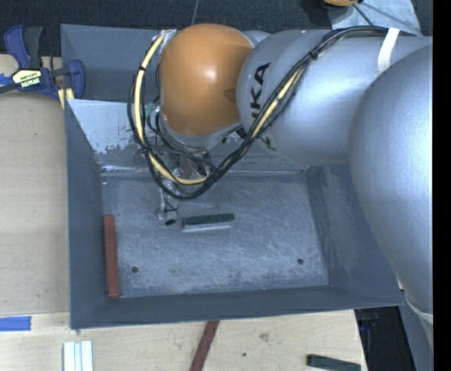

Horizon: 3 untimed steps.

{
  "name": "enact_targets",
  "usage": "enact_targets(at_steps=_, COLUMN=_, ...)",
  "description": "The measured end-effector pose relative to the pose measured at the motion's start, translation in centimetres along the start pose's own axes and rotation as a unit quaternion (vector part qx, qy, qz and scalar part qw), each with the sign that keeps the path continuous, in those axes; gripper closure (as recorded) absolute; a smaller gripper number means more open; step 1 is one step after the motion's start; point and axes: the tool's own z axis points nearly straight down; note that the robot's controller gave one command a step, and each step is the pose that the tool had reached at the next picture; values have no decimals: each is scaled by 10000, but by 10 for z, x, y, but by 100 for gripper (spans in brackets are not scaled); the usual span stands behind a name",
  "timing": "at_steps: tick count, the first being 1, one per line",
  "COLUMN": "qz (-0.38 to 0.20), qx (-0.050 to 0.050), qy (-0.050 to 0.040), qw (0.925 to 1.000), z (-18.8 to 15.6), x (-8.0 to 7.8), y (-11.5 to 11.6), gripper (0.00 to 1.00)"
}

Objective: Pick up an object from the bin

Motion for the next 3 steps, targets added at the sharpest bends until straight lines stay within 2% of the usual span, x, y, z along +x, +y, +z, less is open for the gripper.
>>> enact_targets(at_steps=1, qz=-23, qx=-1, qy=-5, qw=10000, z=1, x=0, y=-1, gripper=0)
enact_targets(at_steps=2, qz=-314, qx=-1, qy=52, qw=9995, z=37, x=13, y=-24, gripper=0)
enact_targets(at_steps=3, qz=-1049, qx=13, qy=-55, qw=9945, z=30, x=17, y=-46, gripper=0)
